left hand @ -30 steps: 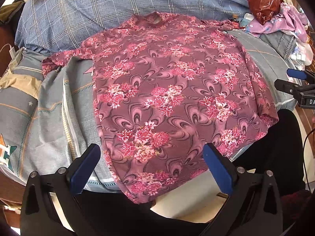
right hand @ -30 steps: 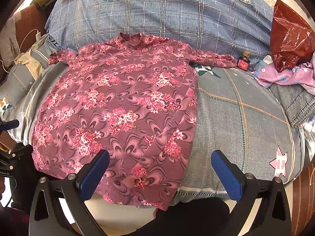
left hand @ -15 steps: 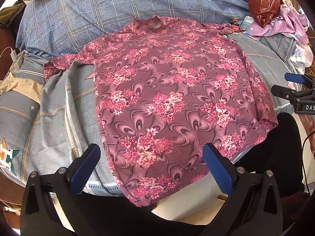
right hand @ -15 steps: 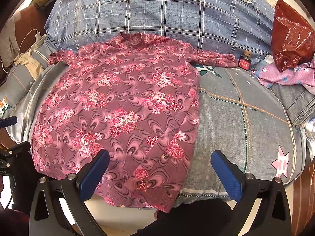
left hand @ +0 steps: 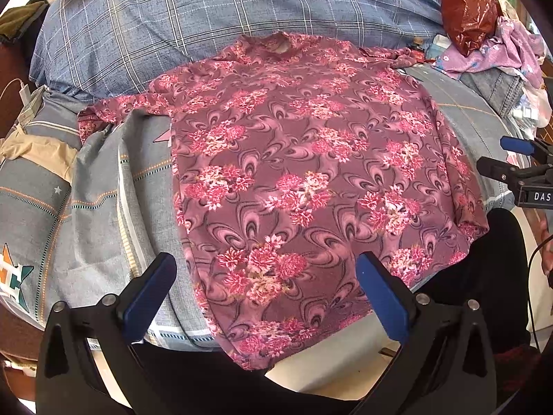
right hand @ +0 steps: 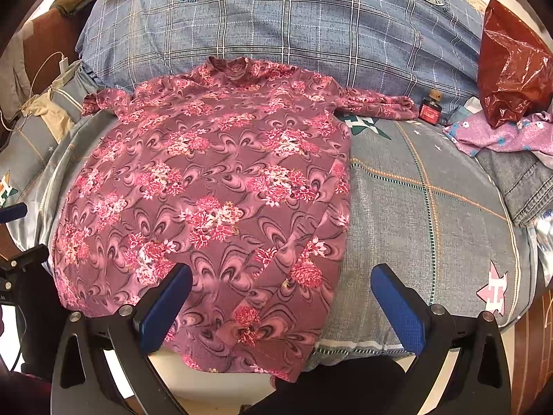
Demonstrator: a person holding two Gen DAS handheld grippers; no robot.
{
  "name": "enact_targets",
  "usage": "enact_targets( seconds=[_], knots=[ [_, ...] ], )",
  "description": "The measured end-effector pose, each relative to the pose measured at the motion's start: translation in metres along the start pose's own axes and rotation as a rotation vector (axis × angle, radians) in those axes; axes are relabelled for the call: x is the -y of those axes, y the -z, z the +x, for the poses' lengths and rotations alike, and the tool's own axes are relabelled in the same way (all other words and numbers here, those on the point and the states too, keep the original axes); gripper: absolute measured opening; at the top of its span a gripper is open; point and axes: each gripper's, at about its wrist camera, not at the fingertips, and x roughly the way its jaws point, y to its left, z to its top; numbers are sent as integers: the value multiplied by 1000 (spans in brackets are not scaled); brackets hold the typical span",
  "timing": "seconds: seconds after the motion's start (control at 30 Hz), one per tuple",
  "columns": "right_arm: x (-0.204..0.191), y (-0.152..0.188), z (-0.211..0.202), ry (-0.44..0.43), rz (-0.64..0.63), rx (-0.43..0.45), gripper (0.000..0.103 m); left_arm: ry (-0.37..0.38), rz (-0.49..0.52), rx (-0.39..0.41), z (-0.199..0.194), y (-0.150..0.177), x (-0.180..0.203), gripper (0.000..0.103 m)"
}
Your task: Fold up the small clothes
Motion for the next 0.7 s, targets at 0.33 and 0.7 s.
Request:
enact_targets(
  seconds=[0.33,0.7],
  knots=[
    [20,2,3,18,63,-10,103,23,-29,-11,13,-12,-6,103],
    [34,-7,24,53,97,-40,103,-24,-64,-33,27,-19,-24,103]
  ],
)
